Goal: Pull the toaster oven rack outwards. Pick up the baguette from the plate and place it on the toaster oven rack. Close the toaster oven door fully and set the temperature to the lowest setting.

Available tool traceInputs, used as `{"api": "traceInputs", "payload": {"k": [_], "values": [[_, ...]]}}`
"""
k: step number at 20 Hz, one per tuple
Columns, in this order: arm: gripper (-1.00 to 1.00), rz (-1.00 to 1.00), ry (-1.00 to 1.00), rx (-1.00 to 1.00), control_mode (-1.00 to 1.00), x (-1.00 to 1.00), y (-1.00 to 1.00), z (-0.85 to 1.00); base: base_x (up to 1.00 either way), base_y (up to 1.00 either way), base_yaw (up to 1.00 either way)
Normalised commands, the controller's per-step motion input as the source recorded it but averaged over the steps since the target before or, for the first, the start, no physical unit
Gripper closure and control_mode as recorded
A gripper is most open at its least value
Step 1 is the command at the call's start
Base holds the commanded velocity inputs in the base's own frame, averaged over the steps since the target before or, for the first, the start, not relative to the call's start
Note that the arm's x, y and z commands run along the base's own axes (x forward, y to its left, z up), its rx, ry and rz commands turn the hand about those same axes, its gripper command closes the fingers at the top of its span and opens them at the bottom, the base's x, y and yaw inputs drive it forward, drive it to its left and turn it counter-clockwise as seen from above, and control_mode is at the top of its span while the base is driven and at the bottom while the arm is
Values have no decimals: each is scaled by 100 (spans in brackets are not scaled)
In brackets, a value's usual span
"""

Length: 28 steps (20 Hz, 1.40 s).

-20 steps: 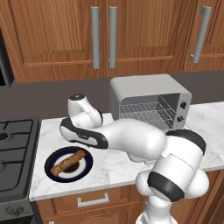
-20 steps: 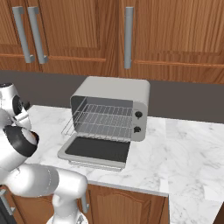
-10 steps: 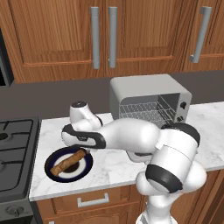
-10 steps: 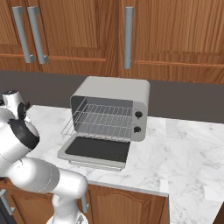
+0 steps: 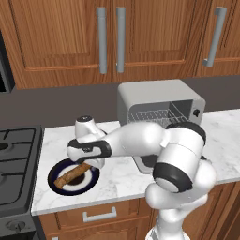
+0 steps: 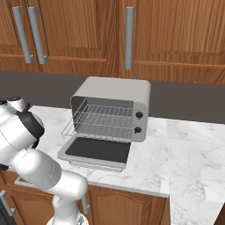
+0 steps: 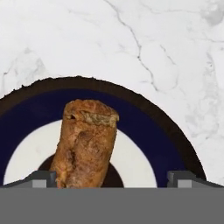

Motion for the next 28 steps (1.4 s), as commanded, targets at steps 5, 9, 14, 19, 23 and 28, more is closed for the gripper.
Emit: {"api": "traceInputs", "payload": {"k": [5,9,14,19,23,28], "values": [[-100,-7,0,0,-100,24,20,0,0,0,0],[-100,-7,1,0,-100,19,19,0,0,0,0],[-100,-2,2,0,-100,0,3,-13,0,0,0],[-100,0,5,0,-100,0,0,-27,0,0,0],[-100,0,7,0,-100,0,0,-36,0,0,0],[-100,0,7,0,-100,0,3,-35,0,0,0]]}}
